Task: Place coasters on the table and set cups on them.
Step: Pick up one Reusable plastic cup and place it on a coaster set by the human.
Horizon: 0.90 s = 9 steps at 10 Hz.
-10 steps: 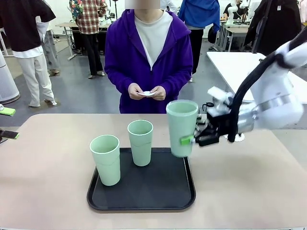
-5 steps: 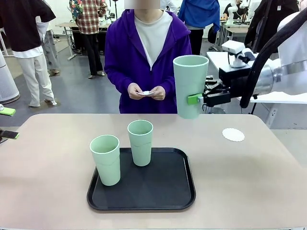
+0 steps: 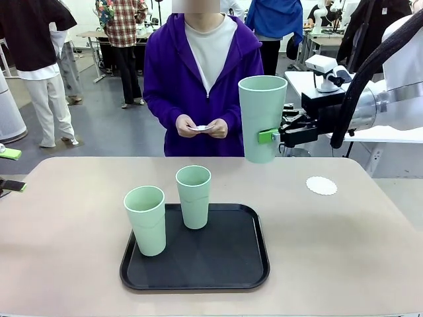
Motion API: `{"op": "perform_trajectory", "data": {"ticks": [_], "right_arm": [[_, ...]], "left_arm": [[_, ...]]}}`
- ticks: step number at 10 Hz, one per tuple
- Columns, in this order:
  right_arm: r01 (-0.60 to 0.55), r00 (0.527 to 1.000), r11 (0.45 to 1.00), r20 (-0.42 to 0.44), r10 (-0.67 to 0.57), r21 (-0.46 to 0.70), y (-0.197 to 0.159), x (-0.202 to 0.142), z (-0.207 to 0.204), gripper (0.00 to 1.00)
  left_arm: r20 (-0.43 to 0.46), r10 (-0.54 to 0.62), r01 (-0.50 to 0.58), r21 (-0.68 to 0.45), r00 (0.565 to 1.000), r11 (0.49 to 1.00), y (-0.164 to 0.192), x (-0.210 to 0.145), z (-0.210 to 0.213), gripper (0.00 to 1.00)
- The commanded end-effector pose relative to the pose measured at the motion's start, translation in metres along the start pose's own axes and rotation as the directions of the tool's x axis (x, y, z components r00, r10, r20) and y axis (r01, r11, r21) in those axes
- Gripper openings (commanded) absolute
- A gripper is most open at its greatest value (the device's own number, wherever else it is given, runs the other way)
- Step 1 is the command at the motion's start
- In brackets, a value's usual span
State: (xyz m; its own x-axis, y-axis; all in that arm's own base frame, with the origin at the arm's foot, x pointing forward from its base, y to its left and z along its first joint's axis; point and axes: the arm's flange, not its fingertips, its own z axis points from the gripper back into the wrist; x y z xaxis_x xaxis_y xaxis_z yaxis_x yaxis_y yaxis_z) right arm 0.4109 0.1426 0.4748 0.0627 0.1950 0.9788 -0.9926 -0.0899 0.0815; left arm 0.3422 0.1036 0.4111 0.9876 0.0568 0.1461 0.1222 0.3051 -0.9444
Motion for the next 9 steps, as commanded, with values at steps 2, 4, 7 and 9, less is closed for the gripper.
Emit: {"op": "perform_trajectory", "data": {"ticks": [2,4,7,9], "right_arm": [[-0.009,0.999,0.995,0.031,0.012,-0.104,-0.028,-0.022,0.063,0.84],[-0.007,0.999,0.967,0.031,0.015,-0.254,-0.054,-0.045,0.123,0.84],[0.043,0.999,0.911,0.041,-0.029,-0.411,-0.085,-0.072,0.185,0.84],[0.120,0.992,0.866,0.083,-0.091,-0.486,-0.099,-0.079,0.203,0.84]], "left_arm": [[0.009,-0.016,0.016,-0.017,1.000,1.000,-0.002,0.001,0.000,1.00],[0.009,-0.016,0.016,-0.017,1.000,1.000,-0.002,0.001,0.000,1.00],[0.009,-0.016,0.016,-0.017,1.000,1.000,-0.002,0.001,0.000,1.00],[0.009,-0.016,0.016,-0.017,1.000,1.000,-0.002,0.001,0.000,1.00]]}}
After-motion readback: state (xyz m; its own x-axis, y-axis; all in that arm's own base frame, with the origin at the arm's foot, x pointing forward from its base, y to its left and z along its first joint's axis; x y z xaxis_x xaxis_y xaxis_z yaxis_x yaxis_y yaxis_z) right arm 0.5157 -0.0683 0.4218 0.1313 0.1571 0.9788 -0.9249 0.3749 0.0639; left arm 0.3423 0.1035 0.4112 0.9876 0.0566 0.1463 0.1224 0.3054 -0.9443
